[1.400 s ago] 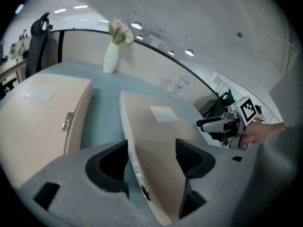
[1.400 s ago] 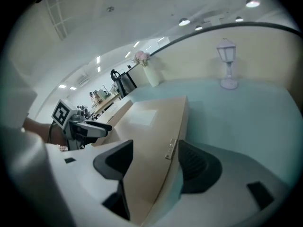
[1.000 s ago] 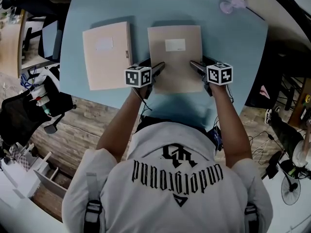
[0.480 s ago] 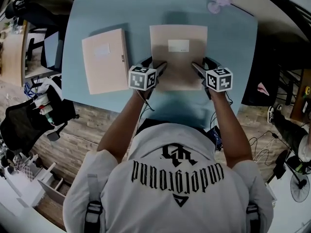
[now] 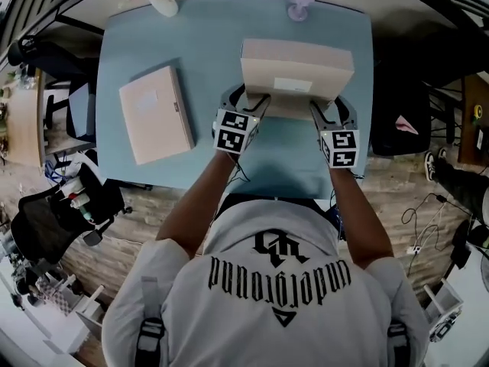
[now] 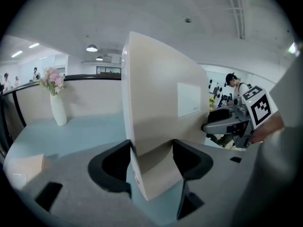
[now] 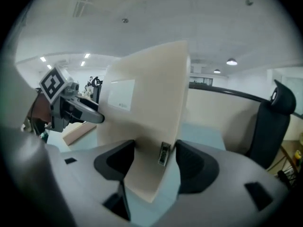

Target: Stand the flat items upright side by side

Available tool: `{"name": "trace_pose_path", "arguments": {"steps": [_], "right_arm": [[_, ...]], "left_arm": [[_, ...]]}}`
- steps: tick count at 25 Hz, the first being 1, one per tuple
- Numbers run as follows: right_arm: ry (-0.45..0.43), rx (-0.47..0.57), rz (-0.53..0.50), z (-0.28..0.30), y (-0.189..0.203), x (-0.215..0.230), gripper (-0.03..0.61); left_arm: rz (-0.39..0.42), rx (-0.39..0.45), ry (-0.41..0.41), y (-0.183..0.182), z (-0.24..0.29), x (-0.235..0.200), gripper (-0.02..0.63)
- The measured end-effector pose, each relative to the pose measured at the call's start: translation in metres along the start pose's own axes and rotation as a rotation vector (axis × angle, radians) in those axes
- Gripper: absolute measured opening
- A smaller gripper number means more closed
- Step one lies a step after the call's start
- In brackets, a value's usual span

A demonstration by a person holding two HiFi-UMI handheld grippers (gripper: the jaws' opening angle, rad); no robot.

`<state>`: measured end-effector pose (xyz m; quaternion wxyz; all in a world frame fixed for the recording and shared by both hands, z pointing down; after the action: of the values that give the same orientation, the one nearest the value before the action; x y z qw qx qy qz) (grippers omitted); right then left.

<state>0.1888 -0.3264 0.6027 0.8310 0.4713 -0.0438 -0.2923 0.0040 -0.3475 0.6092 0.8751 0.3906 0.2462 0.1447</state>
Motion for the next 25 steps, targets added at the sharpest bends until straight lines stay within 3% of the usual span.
{"name": "trace_pose_path", "arguments": {"steps": [3, 9, 13, 25], "right_arm": [[0.086, 0.03, -0.026, -0.016, 0.009, 0.009, 0.273], [0.166, 0.074, -0.071, -0.028, 0.029, 0.009, 0.272], [0.18, 0.094, -0.1, -0.03, 0.046, 0.007, 0.27], [0.145, 0.103, -0.039, -0.047, 0.035, 0.014, 0.298]], "left_arm": [[0.073, 0.014, 0.006, -0.003, 0.005, 0.02, 0.284], [0.12, 0.016, -0.001, 0.017, 0.015, 0.035, 0.281], [0.167, 0.053, -0.006, 0.031, 0.016, 0.039, 0.272], [0.14, 0.087, -0.007, 0.016, 0.001, 0.047, 0.301]]}}
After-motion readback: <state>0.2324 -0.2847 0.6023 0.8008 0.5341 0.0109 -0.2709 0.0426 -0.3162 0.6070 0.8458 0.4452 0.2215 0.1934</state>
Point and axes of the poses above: the fingertips, and each gripper's own axes: z forward along the fingers, x to its right, y out of its underside, the point moved 1 cm from there along -z, backward along the fingers, and after that the axes turned 12 degrees about -z, right-handed, at the moved point
